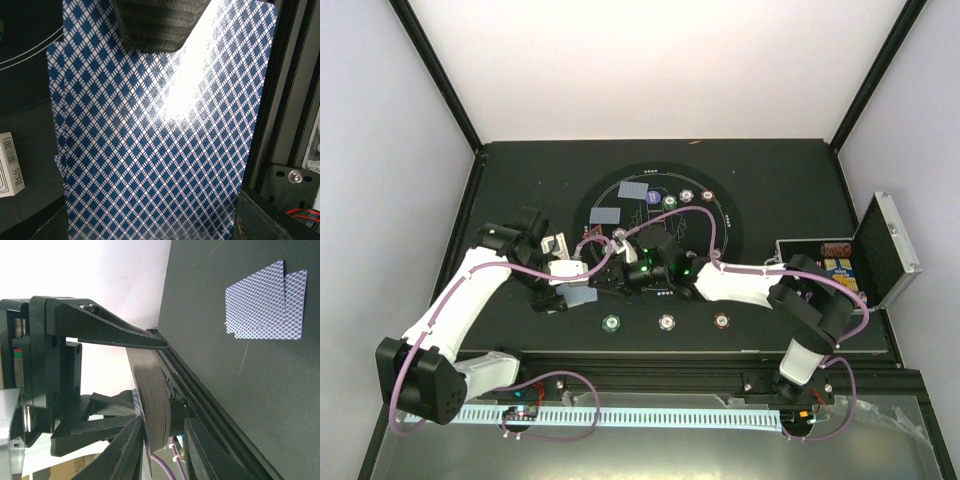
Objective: Distribute texas hold em gaming equipment
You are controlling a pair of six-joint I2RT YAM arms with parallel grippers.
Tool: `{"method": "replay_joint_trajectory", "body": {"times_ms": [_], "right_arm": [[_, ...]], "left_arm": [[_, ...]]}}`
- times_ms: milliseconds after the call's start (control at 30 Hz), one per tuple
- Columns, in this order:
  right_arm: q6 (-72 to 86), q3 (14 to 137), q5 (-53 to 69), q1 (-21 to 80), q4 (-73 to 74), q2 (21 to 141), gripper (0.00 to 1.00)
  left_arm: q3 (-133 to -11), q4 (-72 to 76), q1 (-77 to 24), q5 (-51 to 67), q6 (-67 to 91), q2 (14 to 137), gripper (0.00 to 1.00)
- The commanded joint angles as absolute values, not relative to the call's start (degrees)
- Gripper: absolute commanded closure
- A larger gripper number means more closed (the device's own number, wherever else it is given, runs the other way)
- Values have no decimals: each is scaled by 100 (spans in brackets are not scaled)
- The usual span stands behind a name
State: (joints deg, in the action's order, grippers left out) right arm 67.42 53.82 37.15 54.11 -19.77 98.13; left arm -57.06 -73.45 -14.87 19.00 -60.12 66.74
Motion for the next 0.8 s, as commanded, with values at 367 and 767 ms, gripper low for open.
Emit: {"method": "replay_joint_trajectory", "body": {"times_ms": [367,767], "right_arm": [[6643,5212,3607,5423,-1832,9399,91],[6380,5263,3525,5401,-1412,9237,99]], "left_arm": [[-5731,-7295,-1503,1846,-5933,6680,98],[-5713,-7313,-1503,1811,-5924,6653,98]]}}
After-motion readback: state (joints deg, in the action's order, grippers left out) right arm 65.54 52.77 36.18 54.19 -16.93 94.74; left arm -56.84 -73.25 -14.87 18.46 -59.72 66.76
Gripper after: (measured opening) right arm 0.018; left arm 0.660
